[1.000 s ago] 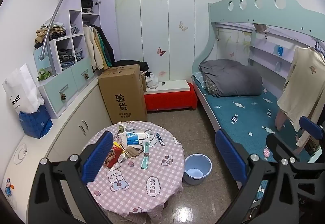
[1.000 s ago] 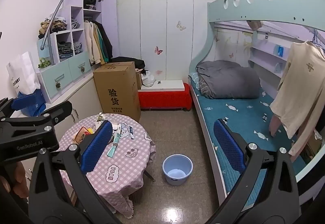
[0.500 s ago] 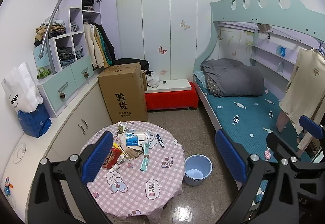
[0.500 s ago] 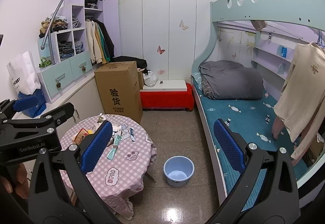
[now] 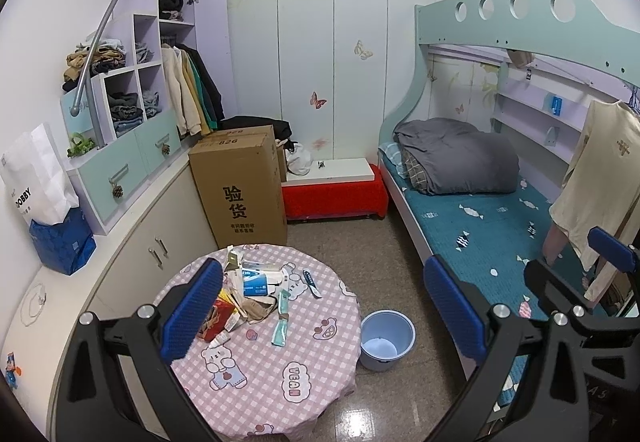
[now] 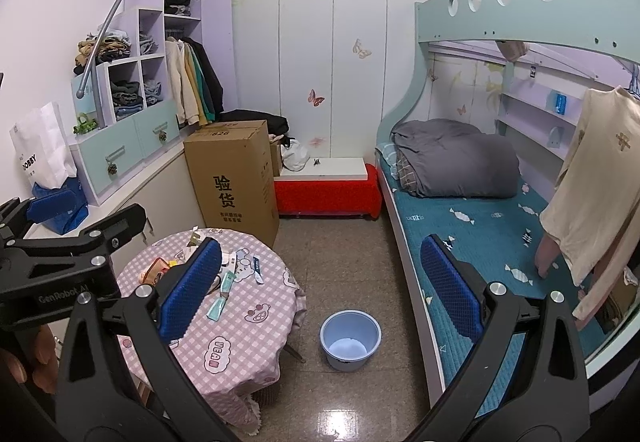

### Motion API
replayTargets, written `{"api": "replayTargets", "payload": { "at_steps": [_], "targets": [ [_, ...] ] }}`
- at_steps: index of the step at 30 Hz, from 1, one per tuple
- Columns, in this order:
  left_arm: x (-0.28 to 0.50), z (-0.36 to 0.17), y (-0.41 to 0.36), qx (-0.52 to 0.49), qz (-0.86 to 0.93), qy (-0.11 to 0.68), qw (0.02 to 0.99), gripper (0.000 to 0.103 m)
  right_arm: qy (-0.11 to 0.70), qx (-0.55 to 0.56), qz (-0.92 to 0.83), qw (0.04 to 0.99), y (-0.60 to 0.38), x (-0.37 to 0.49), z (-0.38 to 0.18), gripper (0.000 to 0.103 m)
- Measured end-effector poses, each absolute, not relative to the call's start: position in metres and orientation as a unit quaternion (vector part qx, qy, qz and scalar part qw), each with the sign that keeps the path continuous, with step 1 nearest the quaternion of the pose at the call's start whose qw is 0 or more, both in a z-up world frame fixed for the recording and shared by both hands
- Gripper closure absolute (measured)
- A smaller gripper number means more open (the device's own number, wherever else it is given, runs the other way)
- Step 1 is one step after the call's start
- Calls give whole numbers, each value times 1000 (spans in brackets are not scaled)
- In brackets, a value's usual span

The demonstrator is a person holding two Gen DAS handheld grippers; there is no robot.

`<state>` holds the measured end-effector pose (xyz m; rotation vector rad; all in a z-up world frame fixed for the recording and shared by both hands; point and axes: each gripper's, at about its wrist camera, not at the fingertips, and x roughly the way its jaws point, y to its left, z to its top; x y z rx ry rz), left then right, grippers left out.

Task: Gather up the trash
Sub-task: 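Carry both tools toward the pink checkered table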

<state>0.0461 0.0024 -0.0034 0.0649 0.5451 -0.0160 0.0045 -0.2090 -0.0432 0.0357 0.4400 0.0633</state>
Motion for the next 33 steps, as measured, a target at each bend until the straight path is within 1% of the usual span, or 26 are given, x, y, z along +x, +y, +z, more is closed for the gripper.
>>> {"api": "replayTargets", "payload": {
  "at_steps": [33],
  "targets": [
    [58,1,9,34,-4,273,961,4,222,24,40,974,-207,24,-45,6]
  ]
}}
